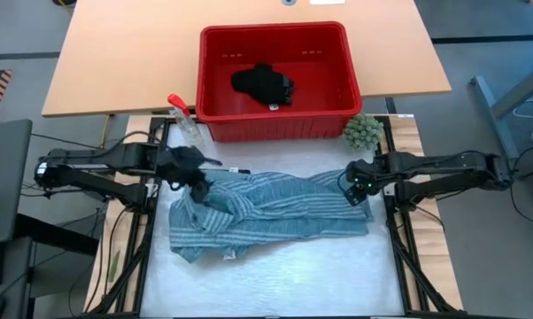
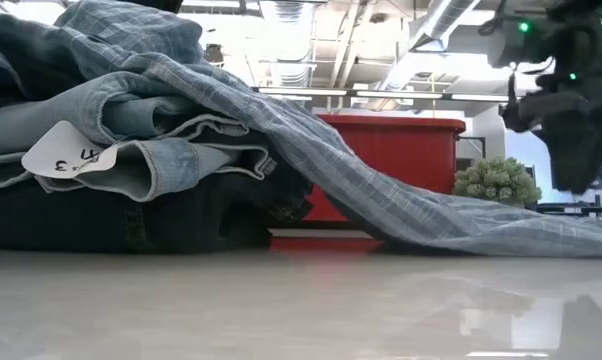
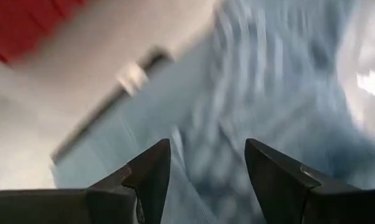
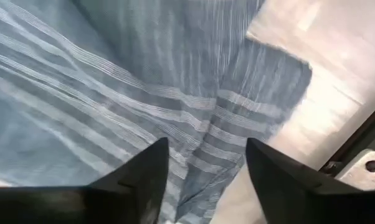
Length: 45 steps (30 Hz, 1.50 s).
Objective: Fold Laundry from Bin
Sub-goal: Fold the light blue polo shirt
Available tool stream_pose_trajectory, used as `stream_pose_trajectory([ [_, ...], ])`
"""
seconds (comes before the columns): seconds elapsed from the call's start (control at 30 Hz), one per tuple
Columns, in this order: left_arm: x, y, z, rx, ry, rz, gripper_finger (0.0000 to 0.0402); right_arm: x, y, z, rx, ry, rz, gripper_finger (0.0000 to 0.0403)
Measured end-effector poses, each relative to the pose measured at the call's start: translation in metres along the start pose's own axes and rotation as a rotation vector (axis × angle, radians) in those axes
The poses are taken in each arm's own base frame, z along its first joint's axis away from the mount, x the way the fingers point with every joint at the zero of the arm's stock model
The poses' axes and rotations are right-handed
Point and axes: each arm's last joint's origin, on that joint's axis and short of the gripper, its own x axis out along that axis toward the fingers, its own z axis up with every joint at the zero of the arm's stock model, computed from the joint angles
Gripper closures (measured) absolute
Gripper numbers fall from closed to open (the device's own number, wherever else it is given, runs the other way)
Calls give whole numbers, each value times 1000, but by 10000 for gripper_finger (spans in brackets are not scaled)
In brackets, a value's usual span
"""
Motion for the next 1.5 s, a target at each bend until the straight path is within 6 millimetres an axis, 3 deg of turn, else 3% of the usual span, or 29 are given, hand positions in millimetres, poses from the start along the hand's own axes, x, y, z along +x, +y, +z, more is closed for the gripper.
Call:
stream_pose_trajectory([
  [0.23,4,4,-13,74,206,-3,207,-36,6,13,-37,-106,102,134],
  [0.47,14,13,-24,81,274,104,215,-49,16,29,-53,-255,205,133],
  [0.57,28,14,-32,76,308,83,260,-62,34,40,-151,-436,366,133],
  [0.7,29,13,-31,70,240,35,376,-84,67,56,-319,-712,642,133],
  [0.87,8,13,-27,76,145,-68,398,-75,103,83,-443,-827,848,133],
  [1.13,-40,30,-38,-87,4,-170,384,-54,166,138,-694,-859,918,133],
  [1.37,-65,36,-43,-229,-108,-303,292,-56,237,153,-845,-807,1025,133],
  [1.5,-75,36,-41,-186,-187,-392,238,-52,268,155,-831,-757,941,133],
])
